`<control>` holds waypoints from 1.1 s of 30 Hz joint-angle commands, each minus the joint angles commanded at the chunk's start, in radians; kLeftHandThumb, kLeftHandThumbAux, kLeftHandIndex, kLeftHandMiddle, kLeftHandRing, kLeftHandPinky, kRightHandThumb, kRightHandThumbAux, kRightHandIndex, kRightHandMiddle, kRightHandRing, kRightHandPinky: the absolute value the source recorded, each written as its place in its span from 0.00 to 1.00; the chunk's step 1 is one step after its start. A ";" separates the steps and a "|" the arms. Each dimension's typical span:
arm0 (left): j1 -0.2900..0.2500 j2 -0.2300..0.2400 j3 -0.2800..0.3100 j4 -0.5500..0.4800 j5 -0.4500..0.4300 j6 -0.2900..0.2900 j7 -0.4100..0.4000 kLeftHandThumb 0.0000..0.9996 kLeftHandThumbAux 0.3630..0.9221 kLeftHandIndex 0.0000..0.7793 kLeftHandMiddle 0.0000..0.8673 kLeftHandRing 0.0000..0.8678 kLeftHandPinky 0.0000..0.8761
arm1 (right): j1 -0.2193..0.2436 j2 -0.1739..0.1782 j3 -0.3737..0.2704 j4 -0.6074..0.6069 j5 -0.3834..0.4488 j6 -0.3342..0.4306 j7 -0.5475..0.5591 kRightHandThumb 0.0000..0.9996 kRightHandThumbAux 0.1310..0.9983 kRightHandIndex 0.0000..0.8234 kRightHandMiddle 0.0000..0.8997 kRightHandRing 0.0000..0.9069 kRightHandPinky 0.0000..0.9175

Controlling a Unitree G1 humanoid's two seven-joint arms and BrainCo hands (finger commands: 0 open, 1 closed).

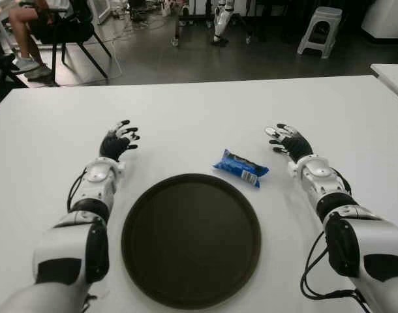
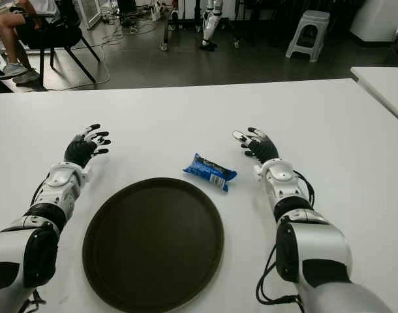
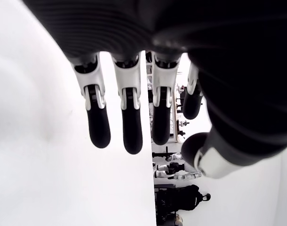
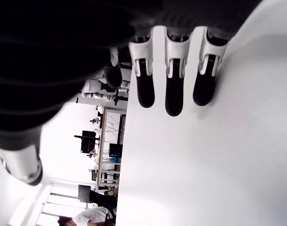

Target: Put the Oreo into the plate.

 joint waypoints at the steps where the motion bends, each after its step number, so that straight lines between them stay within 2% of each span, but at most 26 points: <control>1: 0.000 0.000 0.000 0.000 0.000 0.000 0.000 0.19 0.55 0.20 0.30 0.32 0.36 | 0.000 0.000 0.000 0.000 0.000 0.000 0.000 0.11 0.46 0.15 0.25 0.26 0.28; 13: 0.001 0.001 -0.001 0.000 0.002 -0.003 -0.004 0.20 0.54 0.21 0.30 0.33 0.37 | 0.003 0.000 0.002 -0.002 -0.002 -0.011 -0.002 0.03 0.44 0.13 0.22 0.22 0.22; 26: 0.000 0.001 -0.003 0.001 0.004 -0.002 -0.002 0.17 0.58 0.22 0.31 0.33 0.37 | 0.003 0.000 0.008 -0.002 -0.007 -0.010 -0.006 0.01 0.45 0.11 0.20 0.19 0.18; 33: -0.001 0.001 -0.001 0.001 0.003 0.002 -0.002 0.19 0.57 0.22 0.31 0.33 0.38 | 0.001 -0.001 0.012 -0.001 -0.012 -0.008 -0.007 0.00 0.44 0.11 0.21 0.20 0.20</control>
